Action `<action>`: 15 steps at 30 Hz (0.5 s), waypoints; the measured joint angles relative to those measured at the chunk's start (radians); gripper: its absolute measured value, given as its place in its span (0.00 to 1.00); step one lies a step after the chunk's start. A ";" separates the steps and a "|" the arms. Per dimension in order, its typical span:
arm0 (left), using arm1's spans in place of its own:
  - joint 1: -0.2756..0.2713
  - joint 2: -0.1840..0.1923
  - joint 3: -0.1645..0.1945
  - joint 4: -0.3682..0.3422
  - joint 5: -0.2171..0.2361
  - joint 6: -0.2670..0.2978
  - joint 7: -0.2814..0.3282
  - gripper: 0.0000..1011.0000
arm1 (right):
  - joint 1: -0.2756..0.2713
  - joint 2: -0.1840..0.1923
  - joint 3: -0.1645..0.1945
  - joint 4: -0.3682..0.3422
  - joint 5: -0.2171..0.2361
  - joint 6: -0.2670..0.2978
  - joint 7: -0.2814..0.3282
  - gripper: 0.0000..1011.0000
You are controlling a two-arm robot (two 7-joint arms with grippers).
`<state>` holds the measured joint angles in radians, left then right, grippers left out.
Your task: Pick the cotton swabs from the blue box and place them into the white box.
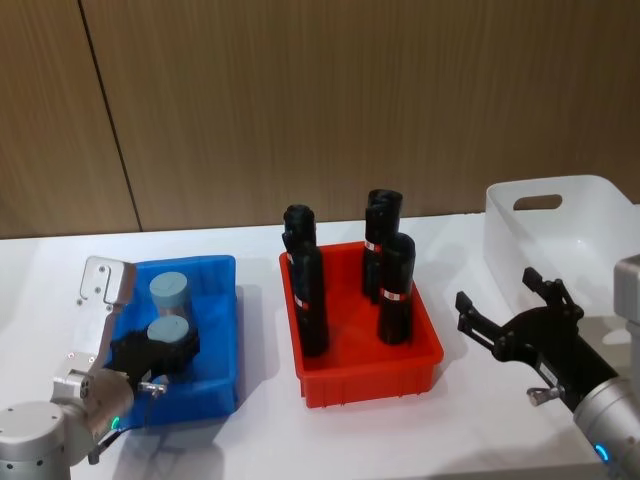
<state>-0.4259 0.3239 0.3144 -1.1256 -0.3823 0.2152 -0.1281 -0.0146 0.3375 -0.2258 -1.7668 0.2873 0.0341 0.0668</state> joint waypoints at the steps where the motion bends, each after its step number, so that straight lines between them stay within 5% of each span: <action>1: 0.000 0.001 0.000 -0.005 0.003 0.001 0.001 0.66 | 0.000 0.000 0.000 0.000 0.000 0.000 0.000 0.99; 15: 0.021 0.027 -0.005 -0.167 0.081 0.022 -0.008 0.66 | 0.000 0.000 0.000 0.000 0.000 0.000 0.000 0.99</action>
<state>-0.4047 0.3514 0.3090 -1.2929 -0.3008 0.2368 -0.1364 -0.0146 0.3375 -0.2258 -1.7668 0.2873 0.0341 0.0668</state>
